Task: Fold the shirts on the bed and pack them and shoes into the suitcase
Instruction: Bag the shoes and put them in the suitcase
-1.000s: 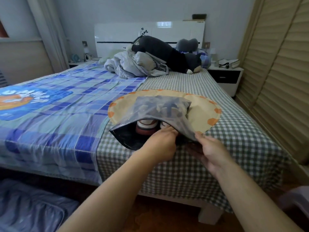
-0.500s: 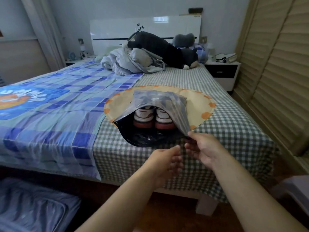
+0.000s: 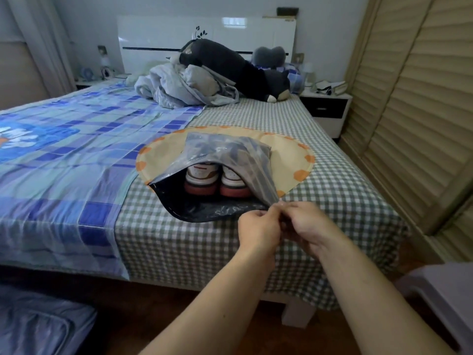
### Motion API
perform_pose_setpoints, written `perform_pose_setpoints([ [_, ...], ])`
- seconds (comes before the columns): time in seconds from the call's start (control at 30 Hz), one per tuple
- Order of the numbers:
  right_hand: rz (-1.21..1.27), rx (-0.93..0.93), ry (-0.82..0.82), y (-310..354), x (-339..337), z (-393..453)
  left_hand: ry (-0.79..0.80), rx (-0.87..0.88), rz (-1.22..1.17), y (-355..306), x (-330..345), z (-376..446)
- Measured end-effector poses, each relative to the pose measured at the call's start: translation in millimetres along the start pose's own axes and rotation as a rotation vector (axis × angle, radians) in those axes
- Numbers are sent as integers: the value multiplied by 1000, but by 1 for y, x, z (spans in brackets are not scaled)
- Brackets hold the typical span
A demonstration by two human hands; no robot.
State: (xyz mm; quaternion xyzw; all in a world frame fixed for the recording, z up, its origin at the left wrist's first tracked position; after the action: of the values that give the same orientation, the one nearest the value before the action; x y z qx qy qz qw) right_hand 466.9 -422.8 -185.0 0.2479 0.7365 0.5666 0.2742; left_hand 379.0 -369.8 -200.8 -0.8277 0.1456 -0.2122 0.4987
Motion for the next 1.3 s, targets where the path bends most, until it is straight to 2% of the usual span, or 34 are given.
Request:
perform_pose_setpoints([
  [0.2, 149, -9, -107, -2, -6, 3, -228, 160, -55, -35, -30, 13],
  [0.33, 186, -4, -129, -2, -8, 2, -291, 169, -194, -49, -74, 20],
  [0.63, 257, 11, -148, -2, -19, -2, -454, 264, -342, -95, -171, 30],
  [0.77, 197, -7, -121, -1, -22, -3, -429, 242, -274, -96, -196, 29],
  [0.97, 167, 62, -67, -3, -27, -9, -203, -45, -79, -79, -201, 3],
  [1.07, 1, 103, -33, 2, -29, -17, -90, -114, 195, -71, -211, -10],
  [1.13, -336, 98, -73, 9, -29, -24, -104, -100, 497, -70, -220, -14],
  [1.17, -558, 40, -157, 15, -29, -26, -162, -44, 638, -74, -223, -16],
  [1.23, -825, -241, -431, 37, -26, -27, -383, 195, 690, -88, -223, -15],
  [1.27, -820, -402, -516, 50, -21, -28, -467, 343, 650, -98, -220, -13],
  [1.3, -769, -521, -521, 61, -14, -24, -490, 455, 610, -106, -214, -10],
])
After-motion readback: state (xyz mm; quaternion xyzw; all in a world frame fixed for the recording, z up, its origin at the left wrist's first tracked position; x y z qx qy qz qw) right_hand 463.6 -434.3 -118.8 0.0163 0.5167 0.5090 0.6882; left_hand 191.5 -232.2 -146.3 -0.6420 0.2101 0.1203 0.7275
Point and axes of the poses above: each hand's wrist, its own z-axis towards the middle knuckle, its own x-axis out of the palm, y = z × x, the point moved 3 cm from there along z, towards the middle knuckle, and after that the axes turned 6 degrees about -x, right-handed, at the moved point
